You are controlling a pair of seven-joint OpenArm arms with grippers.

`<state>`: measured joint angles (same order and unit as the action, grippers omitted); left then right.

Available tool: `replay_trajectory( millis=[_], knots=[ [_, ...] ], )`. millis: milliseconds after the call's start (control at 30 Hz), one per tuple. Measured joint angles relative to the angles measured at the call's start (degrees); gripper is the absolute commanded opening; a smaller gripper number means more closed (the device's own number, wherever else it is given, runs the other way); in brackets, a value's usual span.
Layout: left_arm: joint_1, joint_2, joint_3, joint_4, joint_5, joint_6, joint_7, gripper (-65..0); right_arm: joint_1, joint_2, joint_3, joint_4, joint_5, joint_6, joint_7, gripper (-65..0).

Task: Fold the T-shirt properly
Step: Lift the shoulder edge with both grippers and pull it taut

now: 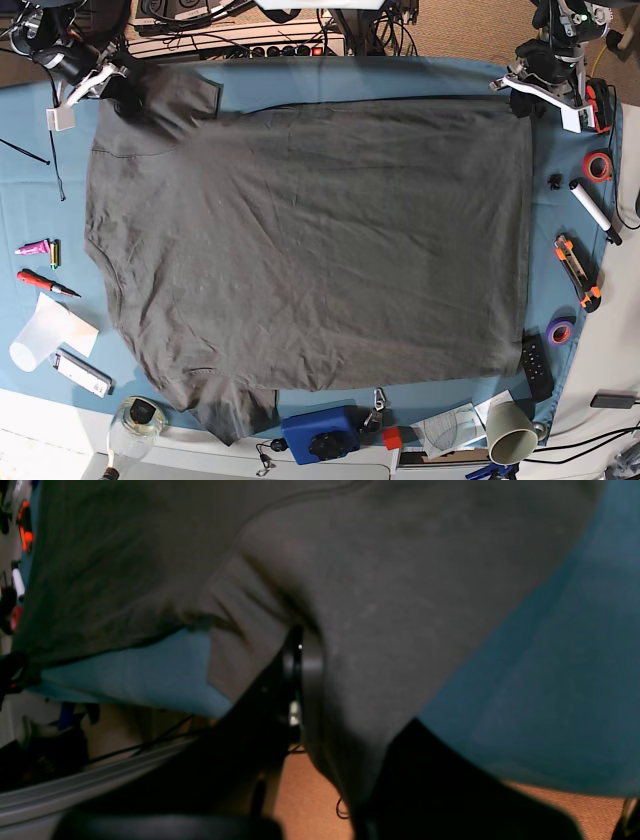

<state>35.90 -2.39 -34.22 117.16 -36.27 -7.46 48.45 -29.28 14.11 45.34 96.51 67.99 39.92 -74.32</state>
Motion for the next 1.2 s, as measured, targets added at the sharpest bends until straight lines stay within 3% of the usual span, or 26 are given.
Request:
replay_trajectory(
  millis=[267,533,633,700,900,1200],
  knots=[
    [2.47,-1.46,-0.37,0.0,-0.42,-0.07,0.87,-65.0,-3.96,-0.2,2.03,0.24,1.07,-0.02,-0.28,-65.0],
    [5.31,-1.9,-4.48,1.05,-4.0,-0.17,2.64,-65.0,-7.78,-0.35,8.07,0.26,8.63,0.0,-4.57,-65.0],
    [6.51,-1.9,-6.6,1.36,-4.55,-3.02,2.84,-65.0,-8.85,-0.33,9.92,0.26,10.58,0.0,-6.54,-65.0],
    [7.02,-1.9,-7.61,1.73,-4.61,-3.19,3.02,-65.0,-9.33,-0.35,10.38,0.26,11.74,0.02,-6.69,-65.0],
    [7.13,-2.91,-7.98,1.77,-8.17,-3.34,2.97,-65.0,-8.59,-0.33,10.49,0.26,11.82,0.0,-6.69,-65.0],
    [7.1,-3.02,-8.02,2.89,-8.17,-3.34,1.68,-65.0,-4.9,-0.35,10.49,0.26,9.86,0.0,-6.71,-65.0]
  ],
)
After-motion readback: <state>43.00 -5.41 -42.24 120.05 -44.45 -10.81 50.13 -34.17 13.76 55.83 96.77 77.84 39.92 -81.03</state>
